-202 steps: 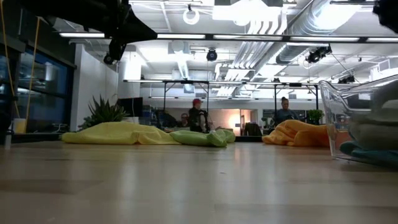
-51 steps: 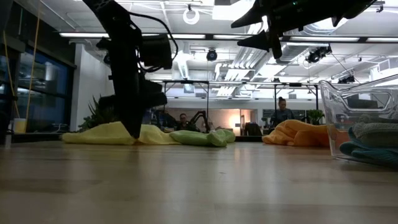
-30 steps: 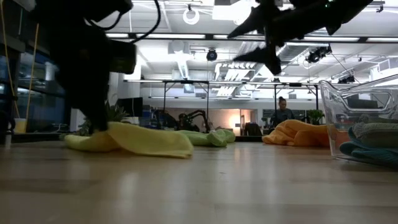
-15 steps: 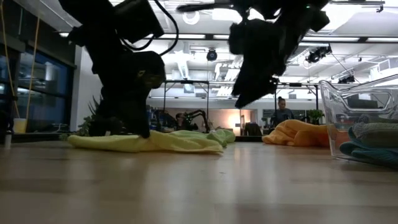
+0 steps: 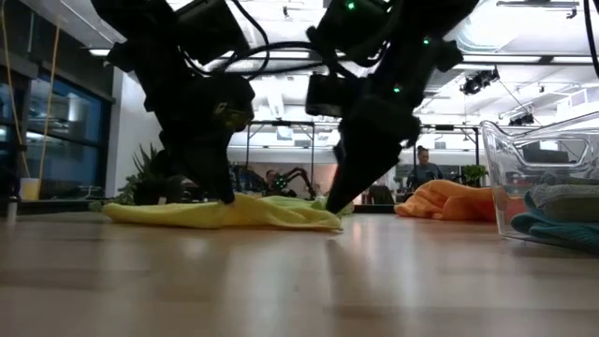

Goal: Fold microfiber towels
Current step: Fold the yellow microfiber cloth

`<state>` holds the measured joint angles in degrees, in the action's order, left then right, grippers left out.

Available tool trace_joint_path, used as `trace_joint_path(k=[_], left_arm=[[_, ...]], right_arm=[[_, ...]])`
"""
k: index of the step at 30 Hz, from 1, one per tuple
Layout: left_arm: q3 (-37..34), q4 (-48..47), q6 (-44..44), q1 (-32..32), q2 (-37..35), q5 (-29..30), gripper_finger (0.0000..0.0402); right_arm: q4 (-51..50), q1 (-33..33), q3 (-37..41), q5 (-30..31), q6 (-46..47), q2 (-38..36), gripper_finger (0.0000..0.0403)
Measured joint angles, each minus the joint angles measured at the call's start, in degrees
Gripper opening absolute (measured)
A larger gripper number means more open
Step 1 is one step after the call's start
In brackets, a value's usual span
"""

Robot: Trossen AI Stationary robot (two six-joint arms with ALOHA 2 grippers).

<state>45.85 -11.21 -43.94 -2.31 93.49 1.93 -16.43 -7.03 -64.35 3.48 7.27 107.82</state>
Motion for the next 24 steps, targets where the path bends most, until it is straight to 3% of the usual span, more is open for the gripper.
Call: trace_joint_path(k=[5, 10, 15, 21, 24], left_arm=[[0.0, 0.7, -0.1, 0.1, 0.0, 0.1, 0.0000], [0.0, 1.7, -0.4, 0.0, 0.0, 0.2, 0.0000], [0.0, 2.2, -0.9, -0.1, 0.0, 0.2, 0.0000], [0.0, 3.8, -1.5, -1.3, -0.1, 0.2, 0.0000], [0.0, 4.5, -1.0, -2.3, -0.9, -0.5, 0.0001]], right_arm=[[0.5, 0.2, 0.1, 0.3, -0.8, 1.8, 0.0243], [1.5, 0.1, -0.1, 0.0, 1.9, 3.7, 0.0209], [1.5, -0.4, -0.1, 0.7, 1.7, 4.1, 0.0146], [0.4, -1.1, -0.1, 1.1, 2.9, 4.2, 0.0021], [-0.4, -0.9, -0.1, 1.2, 4.6, 4.2, 0.0012]])
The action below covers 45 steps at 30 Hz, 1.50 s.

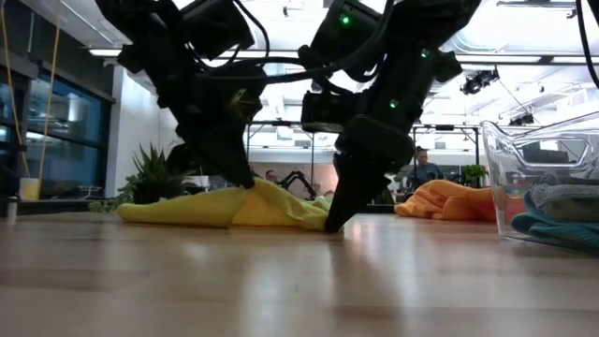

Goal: Fold microfiber towels
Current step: Fold the yellow microfiber cloth

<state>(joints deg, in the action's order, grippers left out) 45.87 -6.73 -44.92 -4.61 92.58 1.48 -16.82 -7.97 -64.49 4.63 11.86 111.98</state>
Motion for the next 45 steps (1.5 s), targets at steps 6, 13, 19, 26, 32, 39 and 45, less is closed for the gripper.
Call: trace_joint_path(k=[6, 13, 19, 26, 32, 39, 45], left_arm=[[0.0, -3.7, 6.4, -2.9, -2.6, -3.3, 0.0022], [0.0, -14.1, 15.9, -7.2, -8.5, -2.5, 0.0084], [-0.1, -14.9, 20.5, -9.3, -17.9, -2.5, 0.0135], [0.0, -6.4, 21.7, -7.8, -31.0, -2.3, 0.0158], [0.0, -4.1, 22.2, -4.6, -37.8, -2.4, 0.0157], [0.0, -1.7, 24.5, -0.8, -45.0, -2.2, 0.0150], [0.0, -4.0, 27.5, 1.1, -46.7, 1.5, 0.0147]], right_arm=[[-4.2, 1.9, 0.6, -5.4, 3.2, -3.6, 0.0003], [-5.2, 7.1, 0.5, -13.0, 4.2, -13.3, 0.0001], [-5.1, 10.8, -4.6, -15.6, 6.8, -20.4, 0.0001], [-4.8, 15.5, -15.0, -20.8, 21.0, -19.2, 0.0000], [-8.3, 16.9, -28.3, -23.6, 19.7, -16.0, 0.0000], [-30.8, 16.8, -47.7, -4.3, 11.2, -9.4, 0.0000], [-46.8, 16.6, -54.9, -12.2, 9.8, 1.7, 0.0000]])
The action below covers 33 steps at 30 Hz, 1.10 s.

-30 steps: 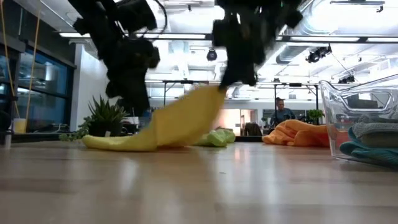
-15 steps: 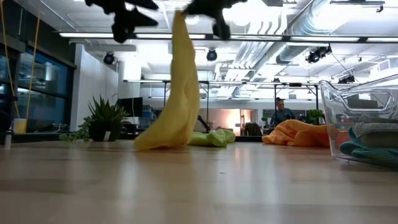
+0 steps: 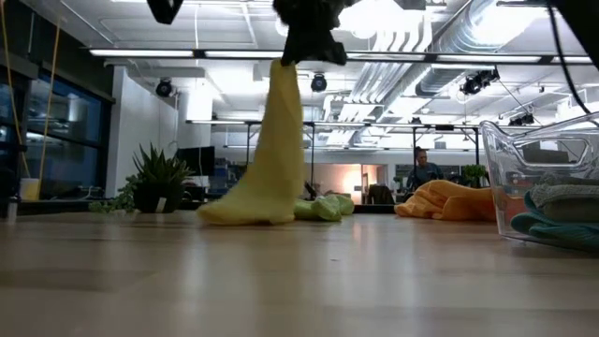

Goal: Fold microfiber towels
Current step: Fold the yellow microfiber cloth

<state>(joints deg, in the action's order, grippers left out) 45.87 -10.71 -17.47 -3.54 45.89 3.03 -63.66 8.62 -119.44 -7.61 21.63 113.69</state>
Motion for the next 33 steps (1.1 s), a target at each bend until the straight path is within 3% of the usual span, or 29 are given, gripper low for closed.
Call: trace_joint_path(k=[5, 9, 15, 20, 23, 27, 31, 33], left_arm=[[0.0, -8.0, -0.8, 0.7, 1.2, 2.2, 0.0147], [0.0, -14.1, -1.3, 2.1, 4.7, 4.6, 0.0147], [-1.2, -8.9, -3.9, 5.7, 12.9, 10.5, 0.0147], [-2.0, 2.3, -6.9, 10.5, 19.0, 18.4, 0.0142], [-2.0, 5.4, -6.1, 13.0, 23.8, 23.6, 0.0107], [-2.1, 13.3, -6.3, 13.0, 32.2, 30.9, 0.0019], [-1.8, 27.9, -5.7, 11.7, 39.7, 32.9, 0.0014], [-1.7, 29.3, -4.9, 11.3, 42.6, 36.1, 0.0006]], right_arm=[[-6.6, -0.4, -1.6, -13.7, -4.2, 4.7, 0.0000], [-0.1, -0.1, -1.6, -21.0, -5.0, 5.0, 0.0000], [11.5, 2.3, -1.7, -15.9, 3.3, 5.0, 0.0000], [10.5, 4.1, -1.7, -14.9, 3.8, 5.0, 0.0000], [11.3, 4.9, -1.7, -14.6, 4.0, 5.0, 0.0000], [13.5, 5.0, -1.7, -14.3, 5.3, 5.0, 0.0000], [13.8, 4.8, -1.6, -15.0, 5.5, 5.0, 0.0000], [13.5, 4.8, -1.6, -15.0, 5.5, 5.0, 0.0000]])
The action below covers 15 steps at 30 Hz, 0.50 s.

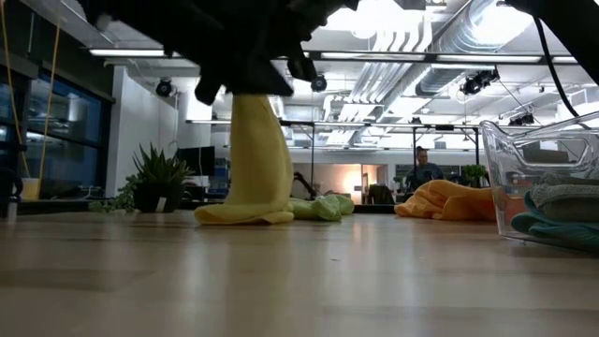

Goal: Fold microfiber towels
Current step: Fold the yellow microfiber cloth

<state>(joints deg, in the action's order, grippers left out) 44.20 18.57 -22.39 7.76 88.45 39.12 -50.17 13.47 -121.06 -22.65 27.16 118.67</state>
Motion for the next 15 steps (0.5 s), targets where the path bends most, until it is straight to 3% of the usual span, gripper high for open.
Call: trace_joint_path(k=[7, 15], left_arm=[[0.1, -8.6, -2.3, -2.4, 2.9, 8.3, 0.0001], [0.1, -32.1, -6.4, -5.7, -2.6, 11.6, 0.0000]], right_arm=[[-1.8, 0.0, 0.1, 1.3, -0.2, -1.4, 0.0000], [-16.8, -0.1, 0.0, 5.2, -4.1, -3.8, 0.0000]])
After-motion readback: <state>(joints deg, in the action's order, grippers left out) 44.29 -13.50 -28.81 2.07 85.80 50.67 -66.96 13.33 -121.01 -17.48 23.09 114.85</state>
